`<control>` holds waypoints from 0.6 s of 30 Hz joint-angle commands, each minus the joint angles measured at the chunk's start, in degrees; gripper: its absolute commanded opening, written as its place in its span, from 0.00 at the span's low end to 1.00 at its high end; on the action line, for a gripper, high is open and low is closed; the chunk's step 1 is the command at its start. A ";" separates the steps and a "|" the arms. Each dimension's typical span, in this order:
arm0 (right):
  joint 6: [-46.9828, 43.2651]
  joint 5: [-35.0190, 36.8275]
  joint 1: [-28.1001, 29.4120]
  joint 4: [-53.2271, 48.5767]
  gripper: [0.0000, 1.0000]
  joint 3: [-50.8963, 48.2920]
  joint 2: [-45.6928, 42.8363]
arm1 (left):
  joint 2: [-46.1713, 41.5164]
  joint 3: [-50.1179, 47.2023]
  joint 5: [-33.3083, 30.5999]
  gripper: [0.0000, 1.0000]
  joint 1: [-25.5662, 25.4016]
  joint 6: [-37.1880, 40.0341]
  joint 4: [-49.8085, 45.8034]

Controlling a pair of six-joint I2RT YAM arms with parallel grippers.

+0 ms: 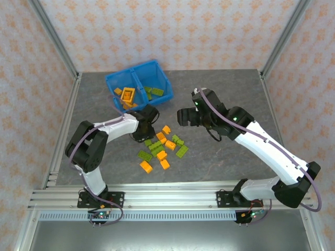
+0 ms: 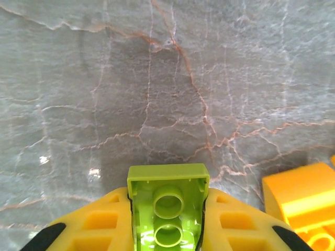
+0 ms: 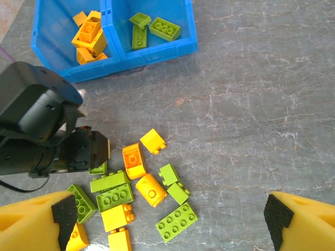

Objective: Sort the legos into containers by color

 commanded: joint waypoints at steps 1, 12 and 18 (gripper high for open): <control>2.14 1.87 -0.28 -0.12 0.94 -0.92 -1.87 | -5.60 8.61 -5.76 0.24 -0.13 2.05 -3.93; 5.47 4.04 -0.26 -0.67 0.93 -3.16 -4.61 | 15.62 45.25 -23.45 0.24 4.19 16.27 -3.63; 6.97 4.31 -0.26 -0.75 0.94 -4.91 -8.32 | 28.99 61.20 -18.41 0.28 7.16 19.98 -0.03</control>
